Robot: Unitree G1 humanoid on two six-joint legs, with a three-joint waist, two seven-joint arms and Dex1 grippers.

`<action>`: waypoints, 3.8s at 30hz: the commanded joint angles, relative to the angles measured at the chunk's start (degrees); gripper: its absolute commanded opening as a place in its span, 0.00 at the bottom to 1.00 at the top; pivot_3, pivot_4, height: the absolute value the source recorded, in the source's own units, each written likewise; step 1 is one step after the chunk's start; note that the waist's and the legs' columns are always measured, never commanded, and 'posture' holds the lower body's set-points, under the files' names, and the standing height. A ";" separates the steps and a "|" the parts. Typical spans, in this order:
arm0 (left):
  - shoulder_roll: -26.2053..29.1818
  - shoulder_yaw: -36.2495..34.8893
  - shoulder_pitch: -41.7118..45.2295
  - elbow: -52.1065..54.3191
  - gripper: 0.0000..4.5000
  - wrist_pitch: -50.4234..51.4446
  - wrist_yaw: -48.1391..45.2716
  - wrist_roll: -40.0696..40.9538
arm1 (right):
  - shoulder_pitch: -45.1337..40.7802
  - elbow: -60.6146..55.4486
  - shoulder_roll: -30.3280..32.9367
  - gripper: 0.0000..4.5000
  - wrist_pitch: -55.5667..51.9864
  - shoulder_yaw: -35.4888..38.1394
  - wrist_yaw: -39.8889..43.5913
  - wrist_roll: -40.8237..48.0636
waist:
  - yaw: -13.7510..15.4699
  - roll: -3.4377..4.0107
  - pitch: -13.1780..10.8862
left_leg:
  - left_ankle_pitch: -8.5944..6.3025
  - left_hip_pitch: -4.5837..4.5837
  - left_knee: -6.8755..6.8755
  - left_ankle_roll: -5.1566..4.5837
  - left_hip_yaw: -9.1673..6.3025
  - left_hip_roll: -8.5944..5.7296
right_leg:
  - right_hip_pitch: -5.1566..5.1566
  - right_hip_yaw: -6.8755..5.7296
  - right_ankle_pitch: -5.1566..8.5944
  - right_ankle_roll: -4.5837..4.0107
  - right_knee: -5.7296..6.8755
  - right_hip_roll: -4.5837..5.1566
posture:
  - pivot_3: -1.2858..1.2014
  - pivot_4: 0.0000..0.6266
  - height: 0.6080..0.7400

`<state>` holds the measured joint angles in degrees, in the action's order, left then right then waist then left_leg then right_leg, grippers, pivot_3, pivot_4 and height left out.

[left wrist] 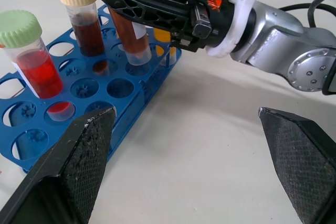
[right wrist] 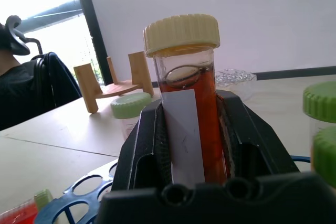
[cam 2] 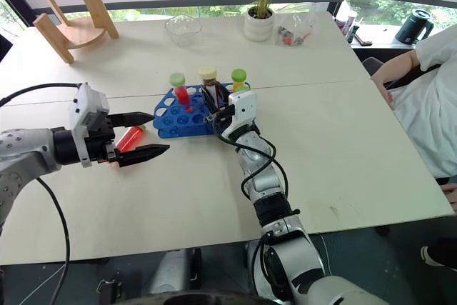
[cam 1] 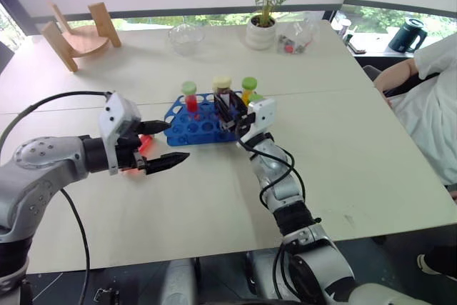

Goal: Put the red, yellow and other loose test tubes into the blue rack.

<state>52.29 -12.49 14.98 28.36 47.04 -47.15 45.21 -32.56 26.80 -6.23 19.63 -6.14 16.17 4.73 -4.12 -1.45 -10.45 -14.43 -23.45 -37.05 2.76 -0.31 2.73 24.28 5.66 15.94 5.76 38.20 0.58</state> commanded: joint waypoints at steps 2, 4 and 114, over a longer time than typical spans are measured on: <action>0.38 -1.17 1.05 1.83 1.00 -0.11 0.62 0.48 | -1.71 1.77 -1.34 0.19 3.00 0.28 -0.27 -0.06 | -0.04 0.00 0.00 | 0.00 0.00 -0.01 0.00 0.01 0.00 | 0.00 0.00 0.00 0.00 0.01 0.01 | 0.52 0.24 1.00; 0.35 -1.21 1.00 1.90 1.00 -0.12 0.73 0.51 | -1.70 2.27 -1.68 0.19 3.54 0.01 0.19 0.00 | -0.04 0.00 0.00 | 0.00 0.01 -0.01 0.00 0.00 0.00 | 0.00 0.01 -0.01 0.00 0.01 0.01 | 0.52 0.24 1.00; -45.41 3.77 19.68 -53.29 0.19 -60.01 0.82 -24.06 | 8.01 -60.52 53.13 1.00 -49.35 4.97 38.10 25.34 | 3.30 -0.06 -0.02 | -0.01 0.08 -0.42 -0.05 -0.05 -0.09 | -0.41 -0.04 -0.05 0.10 -0.08 0.03 | 0.52 0.24 1.00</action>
<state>7.05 -9.50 33.52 -24.82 -10.68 -45.83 21.53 -24.55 -31.39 47.14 -29.73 -2.51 54.84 29.56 -0.81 -1.51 -10.47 -14.44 -23.38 -37.48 2.71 -0.37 2.64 23.87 5.62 15.89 5.86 38.11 0.61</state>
